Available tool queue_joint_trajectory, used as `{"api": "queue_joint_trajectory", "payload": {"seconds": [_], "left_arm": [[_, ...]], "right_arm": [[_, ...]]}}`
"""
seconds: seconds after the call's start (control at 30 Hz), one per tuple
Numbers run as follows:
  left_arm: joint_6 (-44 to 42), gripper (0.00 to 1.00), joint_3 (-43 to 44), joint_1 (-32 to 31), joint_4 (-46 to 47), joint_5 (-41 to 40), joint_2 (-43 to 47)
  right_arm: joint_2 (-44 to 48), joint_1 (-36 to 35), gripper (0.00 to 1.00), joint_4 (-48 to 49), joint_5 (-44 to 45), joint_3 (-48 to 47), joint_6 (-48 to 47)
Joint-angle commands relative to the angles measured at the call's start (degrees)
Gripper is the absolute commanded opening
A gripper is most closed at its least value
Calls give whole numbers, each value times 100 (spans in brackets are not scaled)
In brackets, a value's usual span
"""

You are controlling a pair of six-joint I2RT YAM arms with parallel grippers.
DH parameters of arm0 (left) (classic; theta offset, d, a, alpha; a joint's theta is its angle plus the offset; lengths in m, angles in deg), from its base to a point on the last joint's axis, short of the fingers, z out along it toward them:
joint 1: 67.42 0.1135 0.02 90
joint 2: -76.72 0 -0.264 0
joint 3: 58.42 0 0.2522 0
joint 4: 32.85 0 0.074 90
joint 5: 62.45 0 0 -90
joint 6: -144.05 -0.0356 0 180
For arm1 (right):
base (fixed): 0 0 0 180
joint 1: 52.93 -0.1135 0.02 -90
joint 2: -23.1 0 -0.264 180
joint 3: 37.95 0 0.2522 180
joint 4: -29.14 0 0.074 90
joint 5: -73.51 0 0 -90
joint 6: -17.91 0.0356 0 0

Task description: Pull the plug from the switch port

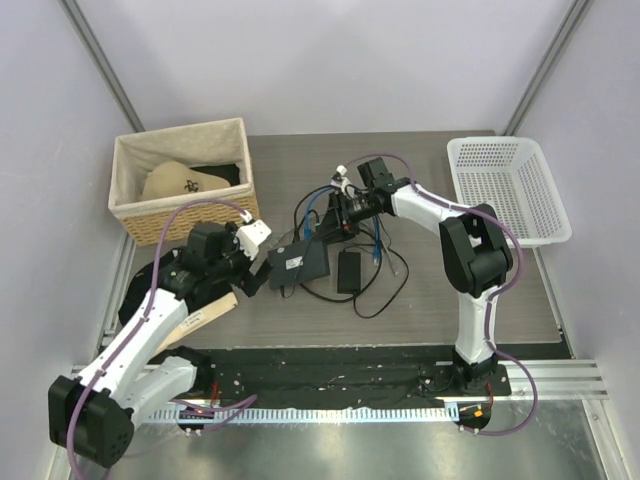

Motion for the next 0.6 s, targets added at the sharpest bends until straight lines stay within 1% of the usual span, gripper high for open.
{"api": "queue_joint_trajectory", "payload": {"seconds": [0.0, 0.1, 0.13, 0.2, 0.27, 0.3, 0.33, 0.4, 0.43, 0.47, 0.53, 0.57], "left_arm": [[687, 100, 110, -73, 766, -402, -290], [629, 100, -21, -336, 1135, -620, -369], [558, 100, -48, -389, 1284, -734, -474], [522, 100, -93, -451, 1460, -858, -614], [872, 100, 143, -451, 1400, -876, -982], [1091, 100, 267, -442, 1321, -806, -1132], [1546, 100, 398, -442, 1077, -701, -1282], [2207, 100, 715, -425, 899, -367, -1704], [2810, 100, 760, -399, 855, -210, -1818], [3077, 100, 734, -320, 898, 79, -1880], [3578, 100, 620, -276, 1178, 222, -1846], [3973, 100, 524, -171, 1258, 405, -1828]], "right_arm": [[-2, 233, 1, 826, -719, 149, 1271], [-81, 400, 1, 1160, -903, 422, 1667], [-116, 462, 1, 1274, -1008, 545, 1946], [-178, 489, 1, 1635, -1114, 633, 2133], [-196, 515, 1, 1810, -1159, 642, 2195], [-187, 506, 1, 1942, -1202, 660, 2265], [-178, 515, 1, 2030, -1281, 660, 2318], [-117, 524, 1, 2084, -1448, 625, 2222], [-73, 533, 1, 2075, -1475, 616, 2100], [-20, 550, 1, 2014, -1484, 625, 1777], [190, 568, 1, 1883, -1484, 642, 1354], [243, 603, 1, 1725, -1484, 669, 1186]]}}
